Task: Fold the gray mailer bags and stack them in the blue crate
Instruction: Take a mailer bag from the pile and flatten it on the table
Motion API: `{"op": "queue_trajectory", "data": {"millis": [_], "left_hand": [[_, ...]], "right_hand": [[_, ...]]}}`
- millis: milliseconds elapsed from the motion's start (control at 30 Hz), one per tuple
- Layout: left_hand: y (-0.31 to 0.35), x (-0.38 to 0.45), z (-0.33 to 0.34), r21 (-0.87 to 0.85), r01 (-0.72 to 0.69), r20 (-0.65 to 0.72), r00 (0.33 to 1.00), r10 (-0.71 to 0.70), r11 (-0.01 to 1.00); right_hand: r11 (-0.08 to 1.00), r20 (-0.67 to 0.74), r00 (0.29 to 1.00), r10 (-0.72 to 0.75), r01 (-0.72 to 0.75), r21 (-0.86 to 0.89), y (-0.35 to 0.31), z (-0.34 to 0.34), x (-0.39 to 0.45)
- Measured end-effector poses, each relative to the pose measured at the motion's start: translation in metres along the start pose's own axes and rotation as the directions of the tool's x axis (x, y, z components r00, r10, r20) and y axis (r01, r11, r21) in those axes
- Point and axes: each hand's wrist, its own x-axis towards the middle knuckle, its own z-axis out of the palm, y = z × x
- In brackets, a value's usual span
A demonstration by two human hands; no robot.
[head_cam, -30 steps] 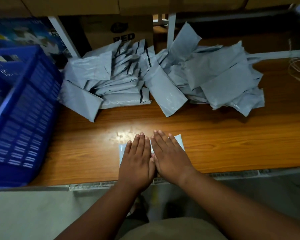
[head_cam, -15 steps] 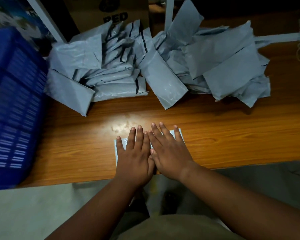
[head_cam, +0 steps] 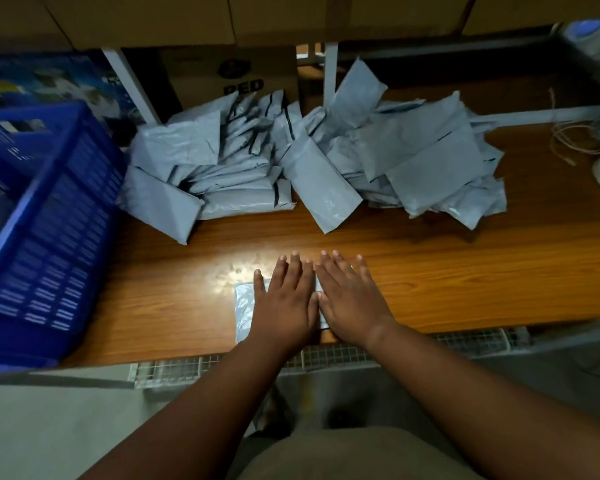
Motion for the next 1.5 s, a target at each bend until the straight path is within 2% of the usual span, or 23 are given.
{"op": "queue_trajectory", "data": {"millis": [467,667,900,1033,1167,1333,1500], "left_hand": [[0.0,0.005,0.017,0.018,-0.044,-0.078,0.996,0.045,0.999],[0.001,0.004,0.014,0.022,-0.041,-0.05,0.998,0.042,0.999],[-0.013,-0.001,-0.008,0.057,-0.089,0.064,0.994,0.086,0.994],[-0.035,-0.01,-0.031,0.102,-0.09,0.028,0.996,0.088,0.991],[-0.042,-0.004,-0.046,0.167,-0.093,0.055,0.995,0.085,0.982],[-0.044,0.009,-0.05,0.196,-0.073,0.059,0.996,0.063,0.978],[-0.043,0.015,-0.061,0.128,-0.063,0.058,0.997,0.056,0.99]], "right_hand": [[0.999,-0.024,0.999,0.02,-0.02,0.026,0.009,0.017,0.003],[0.999,-0.017,1.0,0.023,-0.022,0.036,0.007,0.014,0.002],[0.996,0.065,0.998,0.023,-0.029,0.081,0.008,-0.003,0.004],[0.998,0.01,1.0,-0.025,0.024,0.063,0.014,-0.027,0.015],[0.998,0.127,0.991,-0.035,0.029,0.048,0.013,-0.047,0.033],[0.984,0.21,0.977,-0.028,-0.01,0.178,0.019,-0.056,0.046],[0.94,0.222,0.973,-0.07,-0.011,0.341,0.022,-0.062,0.048]]}}
